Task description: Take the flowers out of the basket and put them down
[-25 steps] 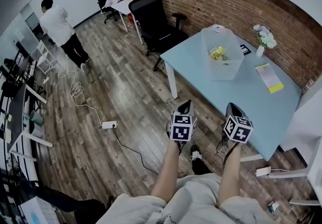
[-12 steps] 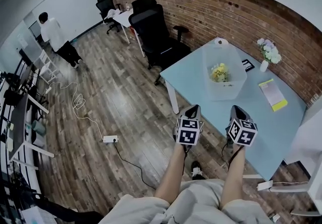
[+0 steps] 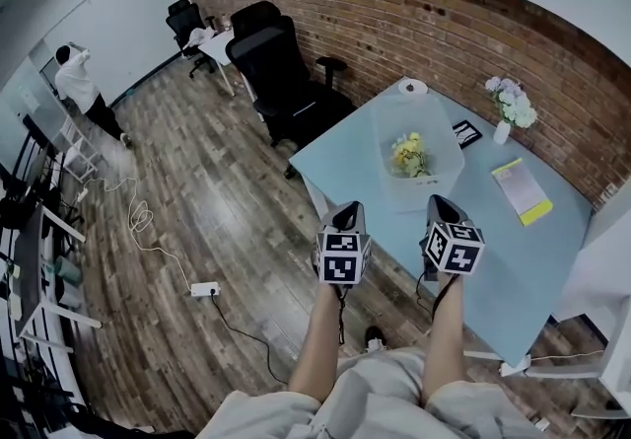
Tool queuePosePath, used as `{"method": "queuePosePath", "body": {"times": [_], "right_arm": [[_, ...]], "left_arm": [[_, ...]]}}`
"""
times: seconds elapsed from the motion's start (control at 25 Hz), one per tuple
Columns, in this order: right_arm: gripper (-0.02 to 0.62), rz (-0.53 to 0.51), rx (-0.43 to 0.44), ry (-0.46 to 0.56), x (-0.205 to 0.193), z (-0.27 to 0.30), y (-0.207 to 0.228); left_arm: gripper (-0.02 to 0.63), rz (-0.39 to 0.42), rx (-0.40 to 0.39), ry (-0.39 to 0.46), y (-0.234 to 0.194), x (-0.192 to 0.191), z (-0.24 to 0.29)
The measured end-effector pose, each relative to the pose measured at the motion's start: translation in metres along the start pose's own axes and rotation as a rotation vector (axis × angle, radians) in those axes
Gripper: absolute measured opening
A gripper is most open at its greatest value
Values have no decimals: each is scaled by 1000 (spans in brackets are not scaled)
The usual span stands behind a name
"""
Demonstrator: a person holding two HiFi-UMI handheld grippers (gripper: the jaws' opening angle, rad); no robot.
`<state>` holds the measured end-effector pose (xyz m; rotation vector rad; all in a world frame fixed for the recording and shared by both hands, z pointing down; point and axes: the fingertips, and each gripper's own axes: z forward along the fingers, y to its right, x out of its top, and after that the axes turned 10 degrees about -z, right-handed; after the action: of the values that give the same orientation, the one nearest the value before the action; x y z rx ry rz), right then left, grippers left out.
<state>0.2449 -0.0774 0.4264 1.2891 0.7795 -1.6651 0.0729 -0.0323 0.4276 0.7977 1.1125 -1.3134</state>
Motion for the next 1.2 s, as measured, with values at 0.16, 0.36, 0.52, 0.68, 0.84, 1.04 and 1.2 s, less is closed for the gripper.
{"method": "queuePosePath", "body": {"times": [0.16, 0.36, 0.52, 0.68, 0.84, 1.04, 1.2], "right_arm": [[25, 15, 6, 5, 5, 16, 10], [25, -40, 26, -20, 9, 33, 27], [25, -48, 26, -5, 20, 42, 43], [25, -28, 11, -1, 25, 51, 65], [25, 10, -10, 5, 27, 60, 83], [25, 45, -17, -16, 14, 74, 96], [25, 43, -10, -49, 5, 96, 96]], "left_arm": [[21, 10, 9, 1, -1, 7, 15], [21, 22, -11, -3, 10, 12, 45], [21, 55, -27, 1, 20, 26, 65], [20, 73, -47, 5, 31, 37, 86], [21, 83, -52, -15, 33, 34, 101], [21, 68, -25, -46, 17, 22, 109], [21, 29, -3, -53, -10, 19, 113]]}}
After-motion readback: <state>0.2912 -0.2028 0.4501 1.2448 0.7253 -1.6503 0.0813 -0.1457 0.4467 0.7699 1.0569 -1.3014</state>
